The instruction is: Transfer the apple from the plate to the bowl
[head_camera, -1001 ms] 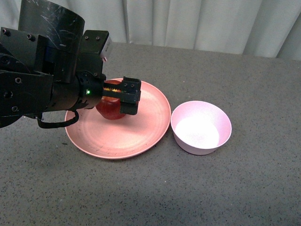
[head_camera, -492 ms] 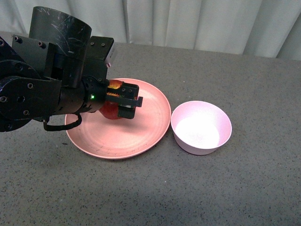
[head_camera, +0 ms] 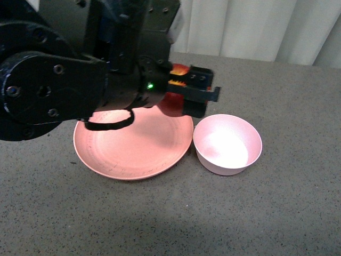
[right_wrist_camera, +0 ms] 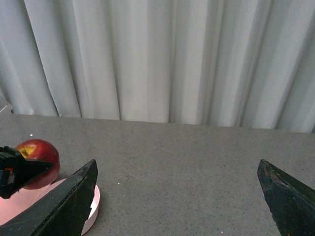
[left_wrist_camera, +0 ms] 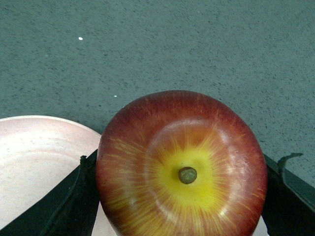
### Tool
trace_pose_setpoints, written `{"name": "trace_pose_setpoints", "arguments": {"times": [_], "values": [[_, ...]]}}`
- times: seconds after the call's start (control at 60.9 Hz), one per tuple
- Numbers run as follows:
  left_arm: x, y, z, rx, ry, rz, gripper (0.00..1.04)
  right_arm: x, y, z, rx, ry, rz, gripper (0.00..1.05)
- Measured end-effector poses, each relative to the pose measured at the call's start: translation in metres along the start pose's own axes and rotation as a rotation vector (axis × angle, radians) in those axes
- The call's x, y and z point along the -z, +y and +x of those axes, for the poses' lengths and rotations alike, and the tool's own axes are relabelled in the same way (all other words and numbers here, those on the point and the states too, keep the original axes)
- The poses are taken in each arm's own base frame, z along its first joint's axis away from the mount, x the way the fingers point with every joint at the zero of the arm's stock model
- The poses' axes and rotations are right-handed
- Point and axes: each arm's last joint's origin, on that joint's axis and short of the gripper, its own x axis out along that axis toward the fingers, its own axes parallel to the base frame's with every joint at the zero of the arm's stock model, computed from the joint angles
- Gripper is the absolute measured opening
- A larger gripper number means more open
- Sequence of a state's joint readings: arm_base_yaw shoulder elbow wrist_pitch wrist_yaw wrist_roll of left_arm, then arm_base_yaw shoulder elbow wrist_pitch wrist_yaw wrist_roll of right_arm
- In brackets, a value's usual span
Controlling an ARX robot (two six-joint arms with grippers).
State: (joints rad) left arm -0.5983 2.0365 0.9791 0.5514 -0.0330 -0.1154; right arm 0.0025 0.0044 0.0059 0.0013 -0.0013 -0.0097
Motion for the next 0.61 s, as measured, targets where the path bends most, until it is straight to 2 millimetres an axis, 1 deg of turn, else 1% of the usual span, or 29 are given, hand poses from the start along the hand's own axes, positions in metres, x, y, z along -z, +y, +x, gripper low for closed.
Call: {"name": "trace_pose_setpoints", "arguments": {"times": [0.049, 0.148, 0.345, 0.427, 0.607], "values": [[0.002, -0.01, 0.004, 0.01, 0.01, 0.007, 0.79, 0.0, 0.0, 0.0, 0.0, 0.0, 0.0, 0.95], [0.004, -0.024, 0.015, 0.029, 0.027, 0.012, 0.79, 0.0, 0.0, 0.0, 0.0, 0.0, 0.0, 0.95], [0.011, -0.029, 0.028, 0.016, 0.051, 0.02, 0.79, 0.0, 0.0, 0.0, 0.0, 0.0, 0.0, 0.95], [0.017, -0.029, 0.033, 0.009, 0.071, 0.024, 0.78, 0.0, 0.0, 0.0, 0.0, 0.0, 0.0, 0.95], [0.029, -0.029, 0.039, -0.001, 0.109, 0.026, 0.78, 0.0, 0.0, 0.0, 0.0, 0.0, 0.0, 0.95]]}}
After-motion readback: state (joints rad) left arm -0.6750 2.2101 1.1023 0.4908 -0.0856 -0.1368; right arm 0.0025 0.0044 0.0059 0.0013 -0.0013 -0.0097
